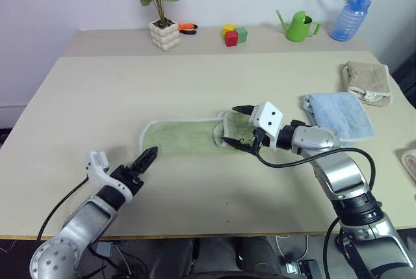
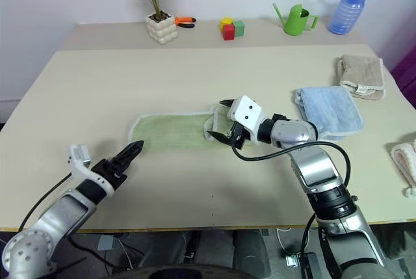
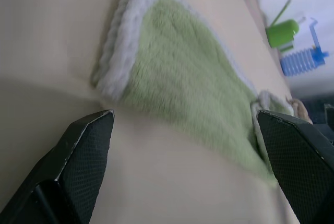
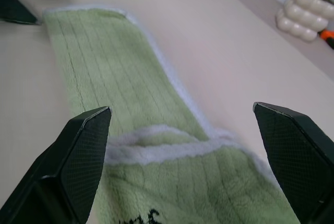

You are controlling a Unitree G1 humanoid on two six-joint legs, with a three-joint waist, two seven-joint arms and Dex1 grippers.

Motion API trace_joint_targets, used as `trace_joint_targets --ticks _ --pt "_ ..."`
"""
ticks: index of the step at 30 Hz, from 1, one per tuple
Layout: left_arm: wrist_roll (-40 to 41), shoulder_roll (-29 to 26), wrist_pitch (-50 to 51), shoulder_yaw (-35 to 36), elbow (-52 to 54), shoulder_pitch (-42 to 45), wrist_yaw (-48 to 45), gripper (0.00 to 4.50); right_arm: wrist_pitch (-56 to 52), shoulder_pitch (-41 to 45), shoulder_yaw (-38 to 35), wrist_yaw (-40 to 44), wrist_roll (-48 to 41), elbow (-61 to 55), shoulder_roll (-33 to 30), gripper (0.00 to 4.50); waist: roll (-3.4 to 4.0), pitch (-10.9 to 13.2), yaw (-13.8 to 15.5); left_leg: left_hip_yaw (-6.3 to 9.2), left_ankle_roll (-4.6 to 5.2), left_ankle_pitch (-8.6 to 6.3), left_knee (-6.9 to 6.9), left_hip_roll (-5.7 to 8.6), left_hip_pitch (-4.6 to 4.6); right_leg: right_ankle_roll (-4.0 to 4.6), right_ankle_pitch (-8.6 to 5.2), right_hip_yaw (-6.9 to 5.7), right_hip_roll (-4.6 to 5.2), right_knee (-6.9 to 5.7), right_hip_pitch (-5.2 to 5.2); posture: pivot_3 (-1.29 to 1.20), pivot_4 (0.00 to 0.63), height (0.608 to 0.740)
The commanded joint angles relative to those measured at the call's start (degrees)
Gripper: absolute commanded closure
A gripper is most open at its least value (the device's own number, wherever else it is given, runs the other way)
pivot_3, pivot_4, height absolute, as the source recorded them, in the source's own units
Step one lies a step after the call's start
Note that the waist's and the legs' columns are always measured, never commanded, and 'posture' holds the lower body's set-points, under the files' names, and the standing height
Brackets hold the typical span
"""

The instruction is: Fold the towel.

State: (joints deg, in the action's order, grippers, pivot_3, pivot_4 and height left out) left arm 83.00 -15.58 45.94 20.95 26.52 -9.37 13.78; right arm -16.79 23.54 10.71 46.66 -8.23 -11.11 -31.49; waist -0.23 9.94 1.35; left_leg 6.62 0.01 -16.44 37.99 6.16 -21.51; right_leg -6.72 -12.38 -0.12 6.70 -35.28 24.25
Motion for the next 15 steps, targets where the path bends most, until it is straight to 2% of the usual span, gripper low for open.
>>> trace_joint_targets --ticks 1,5,8,15 --pt "-0.44 -0.59 0.35 -1.58 -4.54 2.47 4.01 0.00 1.56 0.96 -0.18 -0.34 0.43 -0.87 0.58 0.06 0.01 -0.01 0.06 0.00 0.00 0.00 0.00 0.00 0.02 0.00 0.00 0.00 0.00 0.00 -0.02 0.00 0.150 0.732" --pt "0.60 -0.66 0.31 -1.93 -6.50 6.08 5.61 0.00 1.60 0.79 -0.15 -0.65 0.80 -1.38 0.77 0.06 0.03 -0.02 0.33 -0.01 -0.01 0.01 -0.01 0.00 0.03 -0.03 0.02 0.00 -0.01 -0.01 -0.01 0.00 0.150 0.732" --pt "1.06 -0.42 -0.26 -1.65 -7.12 7.15 6.01 0.80 1.47 0.32 -0.27 -0.78 0.89 -2.09 0.73 0.00 0.03 -0.02 0.60 -0.02 -0.01 0.01 -0.01 0.00 0.03 -0.04 0.02 0.00 -0.01 -0.01 0.00 0.00 0.150 0.732" --pt "0.42 -0.47 -2.13 -0.36 -7.32 7.50 4.70 4.31 1.27 -0.68 -0.44 -1.02 1.25 -2.91 0.43 0.00 -0.05 0.03 0.83 -0.02 -0.01 0.00 -0.02 0.00 -0.05 -0.04 0.02 0.01 -0.01 0.02 0.09 0.00 0.150 0.732"
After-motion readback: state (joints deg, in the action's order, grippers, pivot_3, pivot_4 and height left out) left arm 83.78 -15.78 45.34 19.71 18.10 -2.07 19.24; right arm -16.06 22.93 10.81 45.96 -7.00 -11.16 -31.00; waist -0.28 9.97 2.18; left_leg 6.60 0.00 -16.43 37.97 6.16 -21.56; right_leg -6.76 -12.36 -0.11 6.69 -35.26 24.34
